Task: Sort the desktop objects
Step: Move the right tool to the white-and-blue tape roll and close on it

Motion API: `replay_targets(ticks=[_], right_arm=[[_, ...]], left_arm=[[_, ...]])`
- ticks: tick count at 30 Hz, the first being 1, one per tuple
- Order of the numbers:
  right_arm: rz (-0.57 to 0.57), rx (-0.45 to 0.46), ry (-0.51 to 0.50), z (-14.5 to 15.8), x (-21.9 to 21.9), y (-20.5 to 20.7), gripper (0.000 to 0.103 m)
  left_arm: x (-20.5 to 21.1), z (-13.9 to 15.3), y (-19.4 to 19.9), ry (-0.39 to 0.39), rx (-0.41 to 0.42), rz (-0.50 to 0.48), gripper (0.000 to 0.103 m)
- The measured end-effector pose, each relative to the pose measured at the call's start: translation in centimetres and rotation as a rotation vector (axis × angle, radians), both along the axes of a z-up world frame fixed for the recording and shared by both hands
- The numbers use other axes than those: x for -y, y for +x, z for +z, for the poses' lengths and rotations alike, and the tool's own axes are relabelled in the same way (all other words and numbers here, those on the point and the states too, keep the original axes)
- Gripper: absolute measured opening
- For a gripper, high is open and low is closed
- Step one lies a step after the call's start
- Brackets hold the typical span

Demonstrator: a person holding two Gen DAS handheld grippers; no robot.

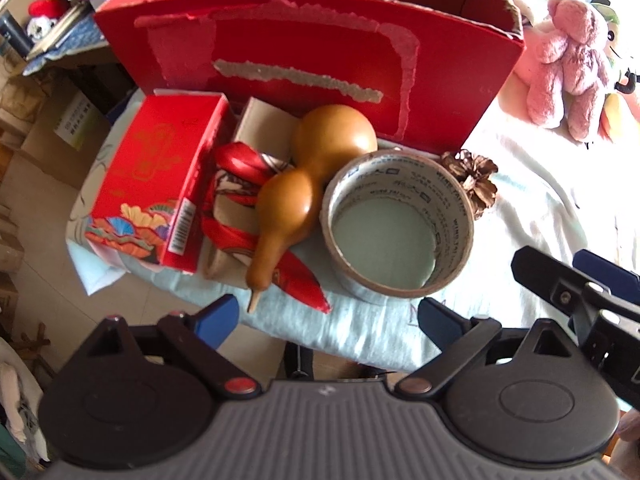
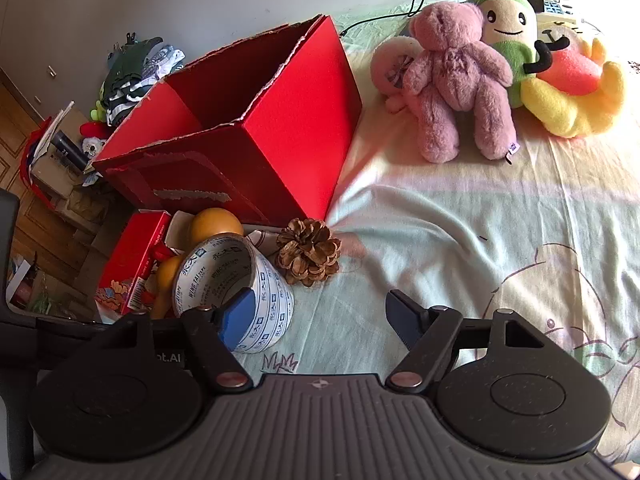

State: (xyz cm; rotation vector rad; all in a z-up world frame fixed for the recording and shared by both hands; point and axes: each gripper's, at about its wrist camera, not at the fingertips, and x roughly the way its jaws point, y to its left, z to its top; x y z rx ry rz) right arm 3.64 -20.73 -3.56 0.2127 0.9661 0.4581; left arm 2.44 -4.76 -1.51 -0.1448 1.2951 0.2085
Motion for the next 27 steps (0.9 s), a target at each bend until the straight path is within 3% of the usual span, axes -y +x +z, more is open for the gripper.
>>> replay_targets(ticks=[7, 14, 16, 18, 20, 22, 27], right_arm=[[0.015, -0.038, 0.044, -0.5, -0.9, 0.8, 0.065], [0.033, -0.016, 0.087, 0.3, -2.0, 1.2, 0.060], [0.053, -0.018, 0.078, 0.2, -2.8, 1.3, 0.050], [0.067, -0.035, 0.063, -0.1, -3.4, 1.5, 0.040], [0.067, -0.060, 0.065, -0.5, -3.7, 1.8, 0.033], [0.059, -0.077, 0.069, -0.6, -3.7, 1.9, 0.026], [0.040, -0.080, 0.049, -0.8, -4.1, 2.1, 0.021]], left_arm=[[-1.8, -0.4, -0.1, -0.127, -0.002, 0.000, 0.081], [-2.7, 1.2, -1.0, -0.220, 0.041, -0.054, 0.080], [-3.2, 1.5, -1.1, -0.245, 0.038, -0.059, 0.077], [-3.3, 0.3, -0.8, -0.213, 0.034, -0.070, 0.074], [-3.6, 0.0, -0.6, -0.223, 0.011, -0.070, 0.065], [-4.1, -0.3, -0.3, -0.235, -0.015, -0.073, 0.047], [-5.4, 0.4, -0.8, -0.272, -0.024, -0.097, 0.041]])
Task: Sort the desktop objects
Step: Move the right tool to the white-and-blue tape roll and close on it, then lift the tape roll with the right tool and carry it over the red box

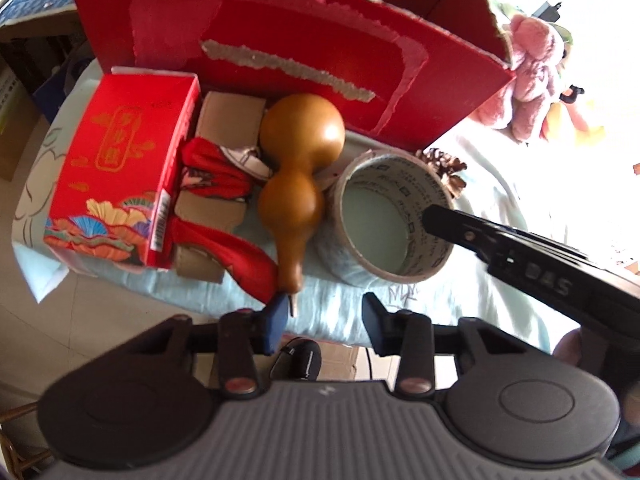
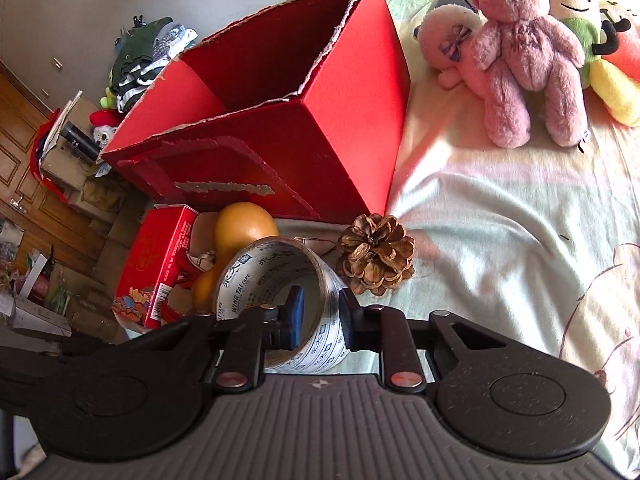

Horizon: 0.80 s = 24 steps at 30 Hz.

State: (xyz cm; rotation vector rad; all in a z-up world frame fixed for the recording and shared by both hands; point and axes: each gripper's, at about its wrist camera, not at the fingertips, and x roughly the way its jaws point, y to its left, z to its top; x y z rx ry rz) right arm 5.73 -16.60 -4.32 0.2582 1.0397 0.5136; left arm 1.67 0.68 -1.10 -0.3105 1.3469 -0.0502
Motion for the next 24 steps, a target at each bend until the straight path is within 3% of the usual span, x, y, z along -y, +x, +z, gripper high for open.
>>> replay_targets(ticks=[3, 8, 11, 12, 13, 18, 24], right_arm=[[-0.004, 0.007, -0.021, 0.0, 0.1, -0.1, 0.014], [-0.009, 0.013, -0.023, 0.0, 0.7, -0.2, 0.012], [-0.009, 0.009, -0.019, 0.2, 1.3, -0.5, 0.012], [-0.010, 0.010, -0.020, 0.2, 1.6, -0.7, 0.012], [-0.013, 0.008, -0.023, 0.2, 1.8, -0.8, 0.011], [-0.015, -0.004, -0.037, 0.2, 2.4, -1.0, 0.011], [-0.036, -0.057, -0.021, -0.6, 2.5, -0.4, 0.027]], left_arm=[[-0.2, 1.6, -0.4, 0.025, 0.054, -0.022, 0.042], [0.7, 3.3, -0.1, 0.012, 0.148, -0.077, 0.042], [1.6, 2.3, 0.9, 0.025, 0.131, -0.091, 0.042], [1.8, 1.7, 1.2, 0.013, 0.119, -0.094, 0.036], [1.8, 1.2, 1.4, -0.004, 0.101, -0.097, 0.020], [2.1, 0.5, 1.6, -0.046, 0.091, -0.090, 0.014], [2.9, -0.2, 2.1, -0.005, 0.094, -0.082, 0.014]])
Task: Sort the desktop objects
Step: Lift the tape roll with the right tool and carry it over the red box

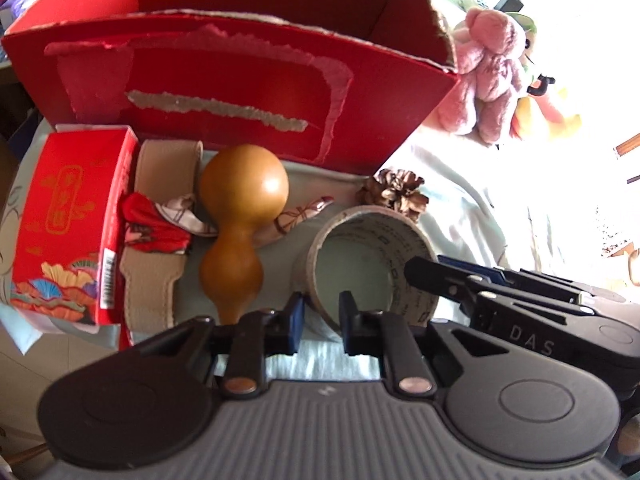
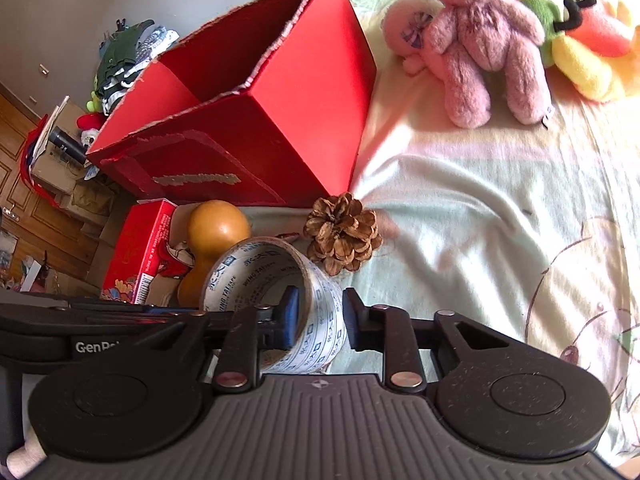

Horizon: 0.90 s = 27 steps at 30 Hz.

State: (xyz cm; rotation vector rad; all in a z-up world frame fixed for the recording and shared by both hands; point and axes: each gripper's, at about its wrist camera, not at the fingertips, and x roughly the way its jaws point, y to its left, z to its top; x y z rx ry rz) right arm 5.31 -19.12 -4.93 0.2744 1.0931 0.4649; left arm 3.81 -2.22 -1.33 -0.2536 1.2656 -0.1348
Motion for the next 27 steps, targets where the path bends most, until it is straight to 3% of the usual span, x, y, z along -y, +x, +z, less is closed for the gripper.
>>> replay_targets(ticks=[2, 4, 8, 14, 17, 21, 27], right_arm=[[-0.005, -0.038, 0.026, -0.6, 0.2, 0.3, 0.028], [-0.003, -0.059, 0.049, -0.5, 0.5, 0.3, 0.022], [0.016, -0.039, 0.003, 0.4, 1.2, -0.2, 0.020], [-0.043, -0.028, 0.025, 2.7, 5.0, -0.9, 0.020], [-0.082, 0.037, 0.030, 4.6, 6.6, -1.3, 0.020], [-0.119, 0.189, 0.035, 7.6, 7.5, -0.8, 0.020], [-0.115, 0.346, 0.072, 11.9, 5.8, 3.0, 0.020]], left_arm=[[-0.2, -0.1, 0.0, -0.004, -0.004, 0.007, 0.014], [-0.1, -0.1, 0.0, 0.001, -0.003, 0.012, 0.013], [0.8, -0.1, -0.1, 0.014, -0.006, -0.041, 0.013], [3.3, 2.4, -0.3, -0.003, 0.050, -0.142, 0.013], [4.7, 4.3, 0.1, -0.018, 0.104, -0.187, 0.013], [5.7, 7.0, 1.4, -0.020, 0.190, -0.227, 0.013], [3.7, 12.4, 4.6, 0.015, 0.353, -0.226, 0.013]])
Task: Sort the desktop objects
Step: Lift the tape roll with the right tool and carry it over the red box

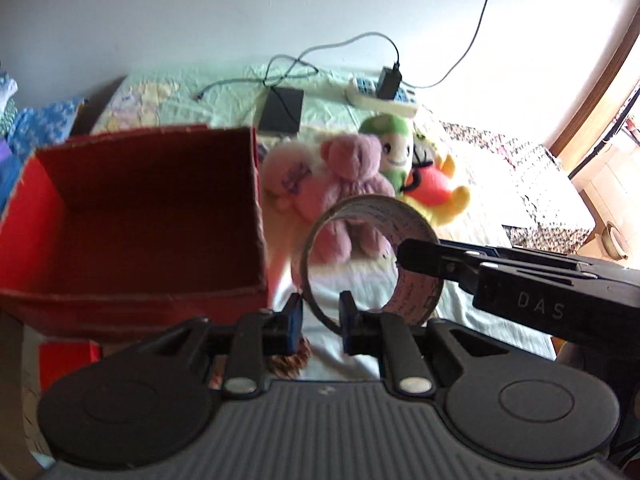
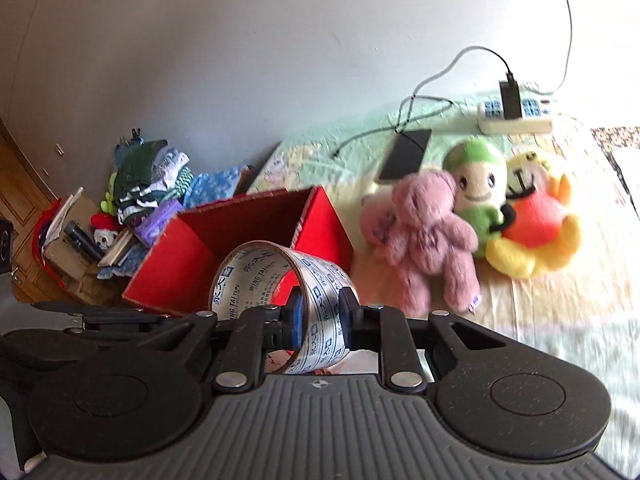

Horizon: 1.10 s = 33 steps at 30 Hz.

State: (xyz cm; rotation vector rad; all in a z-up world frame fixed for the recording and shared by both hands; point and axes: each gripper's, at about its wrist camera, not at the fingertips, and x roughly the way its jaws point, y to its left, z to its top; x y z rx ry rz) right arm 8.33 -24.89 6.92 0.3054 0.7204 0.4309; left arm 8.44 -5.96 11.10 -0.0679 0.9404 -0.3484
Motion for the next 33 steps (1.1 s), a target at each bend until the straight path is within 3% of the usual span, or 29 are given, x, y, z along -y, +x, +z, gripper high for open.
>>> replay_targets(ticks=[5, 8, 17, 24, 33], right_arm=[[0.034, 0.062, -0.009, 1.9, -5.1, 3.6, 0.020], [0.062, 0.055, -0.028, 1.4, -7.9, 5.5, 0.020], [0.088, -0.183, -0.085, -3.5, -15.4, 11.7, 0.021], [0.033, -0.379, -0.126, -7.3, -18.3, 15.3, 0.021], [-0.013, -0.495, -0.126, -9.6, -19.3, 17.5, 0.019]], left_arm=[[-4.3, 2.9, 3.4, 0.036, 0.082, 0.048, 0.013], [-7.3, 2.3, 5.5, 0.054, 0.072, 0.083, 0.012], [-13.1, -4.7, 12.0, 0.090, -0.095, 0.137, 0.011], [-14.9, -9.2, 16.4, 0.096, -0.243, 0.137, 0.011], [-16.2, -11.5, 18.9, 0.087, -0.349, 0.140, 0.012]])
